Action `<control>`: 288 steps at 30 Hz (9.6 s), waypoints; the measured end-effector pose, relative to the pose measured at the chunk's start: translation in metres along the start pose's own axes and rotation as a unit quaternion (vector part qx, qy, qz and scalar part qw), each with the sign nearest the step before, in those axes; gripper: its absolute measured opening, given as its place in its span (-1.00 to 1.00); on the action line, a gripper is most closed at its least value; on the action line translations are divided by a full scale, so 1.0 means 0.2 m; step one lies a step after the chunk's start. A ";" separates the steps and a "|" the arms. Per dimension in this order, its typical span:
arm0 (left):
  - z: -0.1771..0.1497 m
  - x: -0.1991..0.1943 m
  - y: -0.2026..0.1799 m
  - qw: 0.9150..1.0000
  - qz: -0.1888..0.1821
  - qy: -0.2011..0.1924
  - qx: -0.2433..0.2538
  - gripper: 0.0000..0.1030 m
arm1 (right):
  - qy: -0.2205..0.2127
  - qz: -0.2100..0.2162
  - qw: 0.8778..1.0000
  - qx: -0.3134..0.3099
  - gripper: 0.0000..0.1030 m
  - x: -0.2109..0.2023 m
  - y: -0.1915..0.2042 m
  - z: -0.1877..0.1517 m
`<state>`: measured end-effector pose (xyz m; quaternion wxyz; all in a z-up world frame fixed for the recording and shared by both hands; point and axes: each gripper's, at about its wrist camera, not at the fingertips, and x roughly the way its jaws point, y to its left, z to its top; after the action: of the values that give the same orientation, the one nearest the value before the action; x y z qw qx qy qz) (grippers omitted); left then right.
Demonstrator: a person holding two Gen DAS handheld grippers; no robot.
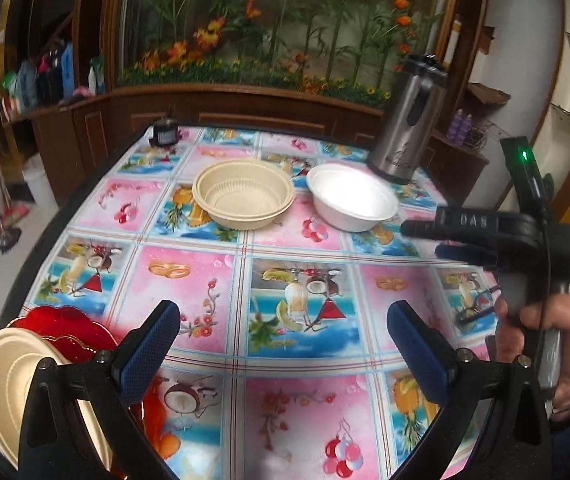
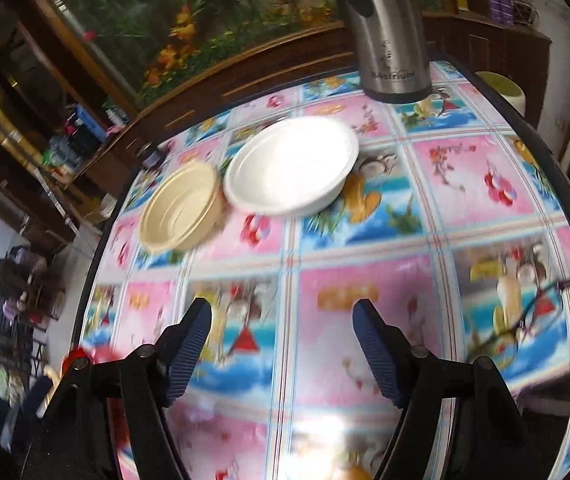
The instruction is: Organize plates and bowls
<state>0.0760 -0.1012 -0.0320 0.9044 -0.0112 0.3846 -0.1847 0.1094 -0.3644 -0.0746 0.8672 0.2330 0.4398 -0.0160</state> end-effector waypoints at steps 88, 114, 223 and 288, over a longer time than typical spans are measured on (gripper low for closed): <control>-0.38 -0.03 -0.03 0.989 -0.123 0.046 0.070 -0.61 | -0.048 0.078 0.995 -0.039 -0.78 -0.38 -0.07 -0.75; -0.55 -0.62 1.11 0.994 0.014 -0.027 -0.101 -0.46 | 0.038 0.203 0.951 -0.228 -0.77 -0.07 1.14 -0.93; -0.69 0.10 -0.05 0.989 -0.037 0.086 0.116 0.30 | -0.005 0.093 0.995 -0.045 -0.75 0.08 0.15 -0.44; -0.72 -0.12 0.10 0.998 -0.021 0.042 0.030 0.57 | -0.005 0.127 0.989 -0.076 -0.13 -0.56 -0.22 -1.02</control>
<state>-0.0327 -0.0573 -0.1198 0.8831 0.0157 0.4164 -0.2155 -0.1245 -0.3386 -0.1089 0.8797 0.2206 0.4020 0.1261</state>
